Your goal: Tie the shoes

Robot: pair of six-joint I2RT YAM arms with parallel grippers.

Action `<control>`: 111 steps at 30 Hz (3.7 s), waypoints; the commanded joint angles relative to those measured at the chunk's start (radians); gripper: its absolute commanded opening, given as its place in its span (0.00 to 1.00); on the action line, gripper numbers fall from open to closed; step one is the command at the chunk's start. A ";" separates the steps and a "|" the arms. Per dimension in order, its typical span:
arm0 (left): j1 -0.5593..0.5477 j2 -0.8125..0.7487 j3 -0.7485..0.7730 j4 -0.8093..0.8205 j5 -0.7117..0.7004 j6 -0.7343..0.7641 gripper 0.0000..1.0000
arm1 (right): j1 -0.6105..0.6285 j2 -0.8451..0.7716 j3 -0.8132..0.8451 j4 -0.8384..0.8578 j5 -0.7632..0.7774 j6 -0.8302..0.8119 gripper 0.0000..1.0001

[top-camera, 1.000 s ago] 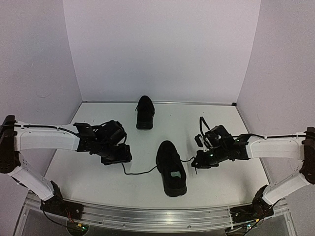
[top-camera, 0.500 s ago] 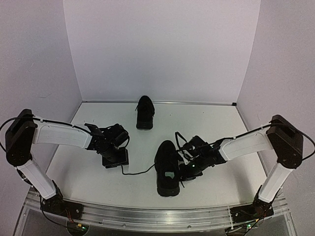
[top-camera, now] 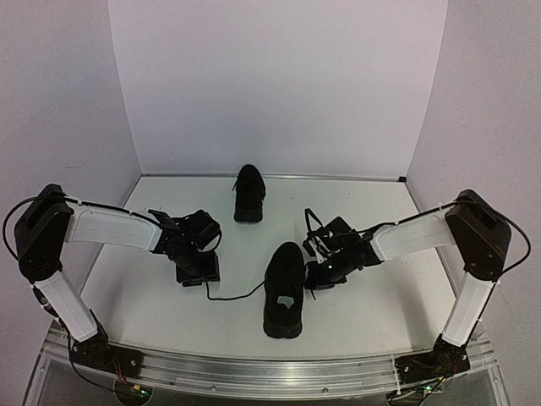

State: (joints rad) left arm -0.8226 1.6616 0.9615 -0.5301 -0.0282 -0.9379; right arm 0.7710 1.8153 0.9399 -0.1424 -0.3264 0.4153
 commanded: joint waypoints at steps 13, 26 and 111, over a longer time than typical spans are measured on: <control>0.048 0.117 0.089 -0.015 0.014 0.068 0.43 | 0.074 0.117 0.156 -0.034 -0.031 0.009 0.00; 0.069 0.120 0.074 0.008 0.025 0.091 0.40 | 0.179 0.003 0.018 -0.055 -0.071 0.011 0.00; 0.068 -0.626 -0.109 0.259 0.149 0.273 0.00 | 0.237 0.127 0.759 -0.552 0.004 -0.149 0.33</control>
State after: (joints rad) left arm -0.7574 0.9400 0.7554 -0.3887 0.1505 -0.6454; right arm 0.9901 1.9495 1.7327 -0.5915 -0.3533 0.3565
